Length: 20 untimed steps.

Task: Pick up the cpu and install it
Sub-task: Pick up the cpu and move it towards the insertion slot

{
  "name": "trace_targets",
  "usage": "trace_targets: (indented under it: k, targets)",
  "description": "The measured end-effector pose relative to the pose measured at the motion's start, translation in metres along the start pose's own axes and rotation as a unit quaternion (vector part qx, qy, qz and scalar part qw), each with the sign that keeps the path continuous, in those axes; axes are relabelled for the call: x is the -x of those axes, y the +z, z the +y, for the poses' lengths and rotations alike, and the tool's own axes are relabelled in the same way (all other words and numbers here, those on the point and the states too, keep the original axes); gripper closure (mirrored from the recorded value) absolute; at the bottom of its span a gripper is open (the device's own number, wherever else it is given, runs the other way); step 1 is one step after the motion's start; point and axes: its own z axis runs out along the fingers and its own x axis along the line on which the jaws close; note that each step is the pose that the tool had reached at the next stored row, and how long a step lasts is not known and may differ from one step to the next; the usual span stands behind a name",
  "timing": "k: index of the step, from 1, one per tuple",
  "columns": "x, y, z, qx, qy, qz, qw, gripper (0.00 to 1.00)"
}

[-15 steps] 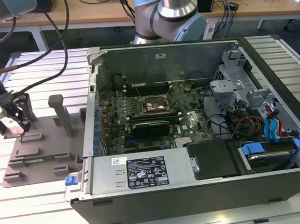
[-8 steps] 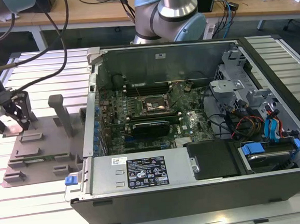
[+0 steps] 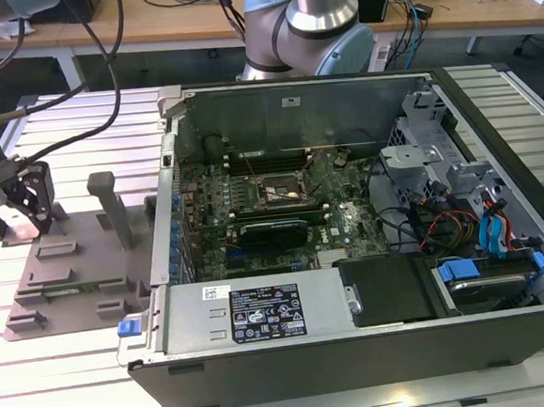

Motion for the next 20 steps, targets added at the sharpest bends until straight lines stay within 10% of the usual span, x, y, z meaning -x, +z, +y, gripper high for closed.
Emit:
trace_targets:
  k: [20]
  targets:
    - [0.0004, -0.0126, 0.0006, -0.0004, 0.000, 0.0000, 1.0000, 0.45]
